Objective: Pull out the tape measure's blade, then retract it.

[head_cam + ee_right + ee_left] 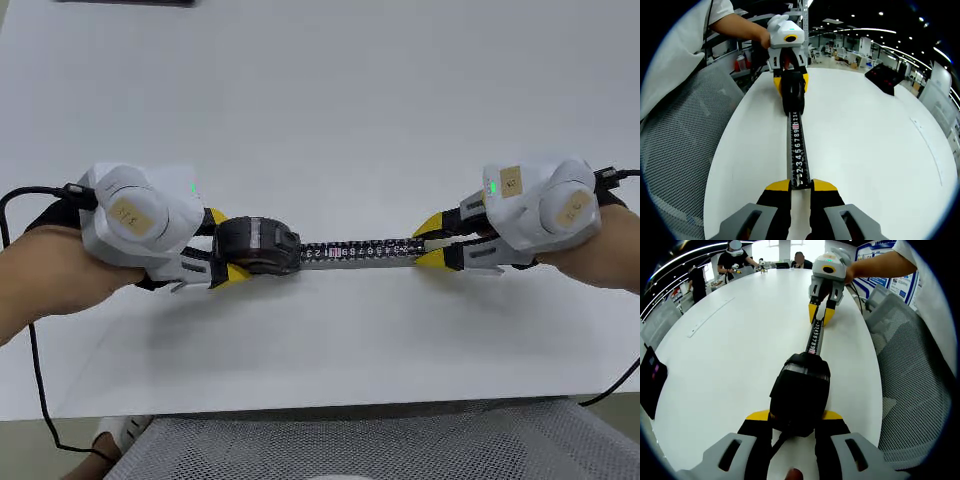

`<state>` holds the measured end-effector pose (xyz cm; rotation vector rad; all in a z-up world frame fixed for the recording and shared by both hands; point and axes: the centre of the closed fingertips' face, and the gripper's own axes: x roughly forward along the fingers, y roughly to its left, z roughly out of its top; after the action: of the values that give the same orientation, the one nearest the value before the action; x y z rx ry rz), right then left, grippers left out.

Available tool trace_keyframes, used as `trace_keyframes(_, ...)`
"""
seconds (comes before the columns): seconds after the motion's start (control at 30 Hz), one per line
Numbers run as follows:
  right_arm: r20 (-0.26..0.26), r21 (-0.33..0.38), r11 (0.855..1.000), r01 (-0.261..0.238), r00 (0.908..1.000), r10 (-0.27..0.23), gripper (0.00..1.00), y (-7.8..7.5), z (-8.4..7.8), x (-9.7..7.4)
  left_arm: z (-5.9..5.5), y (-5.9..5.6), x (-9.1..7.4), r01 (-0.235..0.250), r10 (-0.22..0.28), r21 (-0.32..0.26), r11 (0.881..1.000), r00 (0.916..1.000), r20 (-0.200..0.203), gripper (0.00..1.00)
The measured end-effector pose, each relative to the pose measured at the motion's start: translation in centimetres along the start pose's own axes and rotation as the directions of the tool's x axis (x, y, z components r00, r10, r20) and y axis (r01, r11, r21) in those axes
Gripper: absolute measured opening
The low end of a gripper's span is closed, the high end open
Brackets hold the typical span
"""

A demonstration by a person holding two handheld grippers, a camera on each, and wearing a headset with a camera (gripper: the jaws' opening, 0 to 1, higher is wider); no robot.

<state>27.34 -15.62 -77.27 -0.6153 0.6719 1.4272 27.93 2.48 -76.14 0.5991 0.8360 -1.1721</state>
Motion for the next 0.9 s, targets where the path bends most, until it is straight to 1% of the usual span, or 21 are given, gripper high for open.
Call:
trace_keyframes(0.33, -0.024, -0.005, 1.0, 0.001, 0.9997, -0.001, 0.1, -0.2, -0.9, -0.8, 0.0, 0.0, 0.0, -0.001, 0.001, 0.002, 1.0, 1.0, -0.002, 0.27)
trace_keyframes(0.9, -0.073, 0.008, 1.0, 0.006, 0.9973, -0.005, 0.1, -0.4, -2.7, -2.1, 0.1, 0.0, -0.1, -0.004, 0.004, 0.003, 1.0, 1.0, -0.003, 0.27)
